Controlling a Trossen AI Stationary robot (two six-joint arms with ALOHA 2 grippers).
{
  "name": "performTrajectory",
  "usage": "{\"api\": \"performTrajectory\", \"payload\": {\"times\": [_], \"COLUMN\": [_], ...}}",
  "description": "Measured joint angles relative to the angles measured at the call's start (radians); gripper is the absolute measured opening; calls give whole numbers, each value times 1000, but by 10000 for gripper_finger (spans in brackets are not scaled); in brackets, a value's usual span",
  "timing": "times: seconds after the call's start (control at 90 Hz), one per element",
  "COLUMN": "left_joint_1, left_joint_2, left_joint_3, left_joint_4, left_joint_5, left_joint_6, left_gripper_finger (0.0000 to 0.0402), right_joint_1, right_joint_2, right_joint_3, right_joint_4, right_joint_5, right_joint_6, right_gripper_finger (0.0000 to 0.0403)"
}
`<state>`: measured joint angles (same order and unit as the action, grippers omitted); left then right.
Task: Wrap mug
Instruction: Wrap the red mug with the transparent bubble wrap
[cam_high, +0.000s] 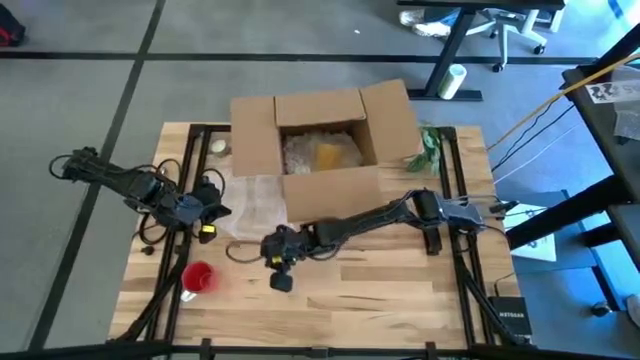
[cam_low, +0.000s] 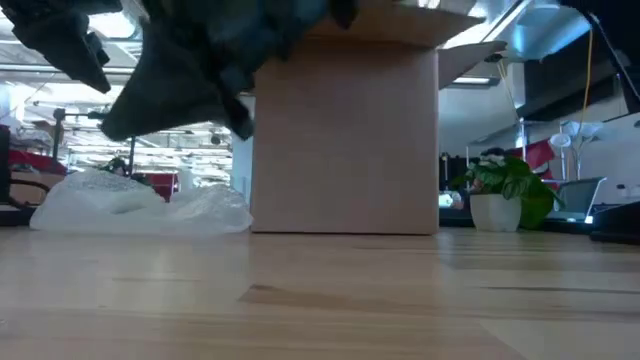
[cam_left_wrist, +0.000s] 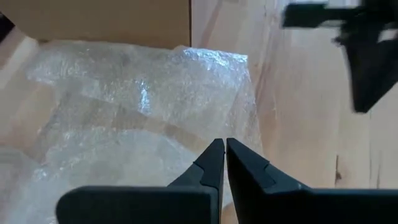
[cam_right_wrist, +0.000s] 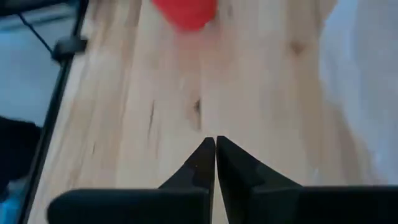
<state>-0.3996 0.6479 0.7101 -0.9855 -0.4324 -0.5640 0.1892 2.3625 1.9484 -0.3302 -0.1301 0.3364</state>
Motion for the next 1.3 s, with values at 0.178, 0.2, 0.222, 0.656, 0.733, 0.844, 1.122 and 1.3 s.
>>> {"api": "performTrajectory", "payload": {"times": [0.178, 0.2, 0.222, 0.656, 0.733, 0.844, 1.122, 1.3], "left_joint_1": [0, 0, 0, 0, 0, 0, -7, -51], "left_joint_2": [0, 0, 0, 0, 0, 0, -1, -25], "left_joint_3": [0, 0, 0, 0, 0, 0, 0, 0], "left_joint_4": [0, 0, 0, -26, -26, -26, -31, -37], "left_joint_5": [-2, -2, -2, -3, -3, -2, 0, 2], "left_joint_6": [4, 6, 7, 22, 21, 21, 17, 8], "left_gripper_finger": [0, 0, 0, 0, 0, 0, 0, 0], "right_joint_1": [-84, -95, -105, -84, -66, -44, -37, -39], "right_joint_2": [-1, -1, -1, -1, -1, -1, 105, 139], "right_joint_3": [1, 1, 1, 1, 1, 1, 0, 0], "right_joint_4": [21, 21, 21, 112, 154, 269, 382, 385], "right_joint_5": [-25, -27, -30, -36, 18, 51, 42, 113], "right_joint_6": [-48, -52, -54, -79, -79, -75, 29, 34], "right_gripper_finger": [0, 0, 0, 0, 1, 1, 1, 1]}}
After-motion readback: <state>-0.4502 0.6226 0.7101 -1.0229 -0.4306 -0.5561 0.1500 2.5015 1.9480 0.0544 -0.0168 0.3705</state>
